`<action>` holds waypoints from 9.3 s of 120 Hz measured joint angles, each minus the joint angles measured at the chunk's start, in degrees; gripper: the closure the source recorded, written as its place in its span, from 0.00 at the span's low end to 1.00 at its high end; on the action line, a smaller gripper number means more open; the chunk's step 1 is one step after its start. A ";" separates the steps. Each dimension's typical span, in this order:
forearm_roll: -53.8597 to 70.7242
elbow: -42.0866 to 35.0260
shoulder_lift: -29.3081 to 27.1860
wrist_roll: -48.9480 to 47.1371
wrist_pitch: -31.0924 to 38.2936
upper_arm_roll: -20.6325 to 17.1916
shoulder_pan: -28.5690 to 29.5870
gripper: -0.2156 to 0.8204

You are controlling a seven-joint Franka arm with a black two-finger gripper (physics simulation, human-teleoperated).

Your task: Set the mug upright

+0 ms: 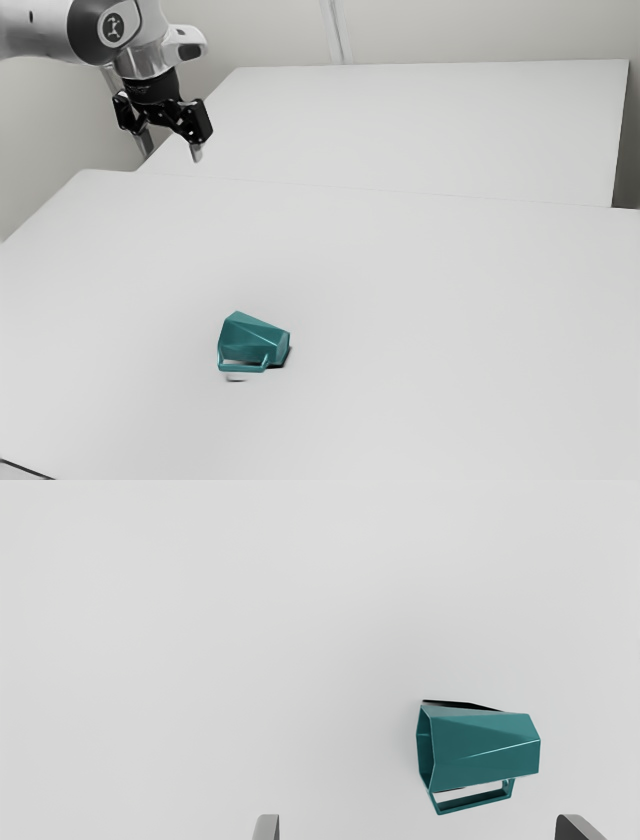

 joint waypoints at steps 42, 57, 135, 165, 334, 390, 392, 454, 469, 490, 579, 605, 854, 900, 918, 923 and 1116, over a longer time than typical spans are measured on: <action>-1.20 -12.56 -9.36 -1.12 2.80 -1.30 0.53 0.21; -3.42 -22.83 -15.50 -2.16 7.97 -1.07 0.51 0.21; -27.85 -50.33 -22.86 0.82 30.44 13.15 0.61 0.21; -36.11 -53.89 -21.94 9.13 32.20 19.04 0.61 0.21; -55.04 -49.22 -2.34 46.54 23.62 22.52 0.29 0.21; -62.48 -48.62 0.25 52.43 24.81 18.45 3.96 0.21; -62.63 -48.68 0.14 52.57 24.84 18.27 4.09 0.21; -64.75 -52.46 -3.41 55.49 26.47 16.70 0.51 0.21; -64.90 -52.60 -3.06 55.89 26.81 16.42 0.91 0.23; -65.67 -53.15 -2.97 56.33 27.57 15.22 0.68 0.27; -66.36 -53.17 -2.06 57.03 28.88 14.76 0.47 0.77; -66.28 -53.17 -2.06 56.99 29.10 14.75 0.41 0.83; -17.70 -22.32 2.78 12.57 17.92 -2.82 -2.82 0.97; -11.35 -19.89 6.95 4.02 15.72 -2.37 0.53 0.97; -9.50 -19.38 8.31 1.41 14.96 -2.37 0.43 0.97; -8.80 -18.61 9.02 0.76 14.83 -2.37 0.44 0.97; -4.91 -11.44 17.15 -7.42 14.36 -2.76 -0.91 0.28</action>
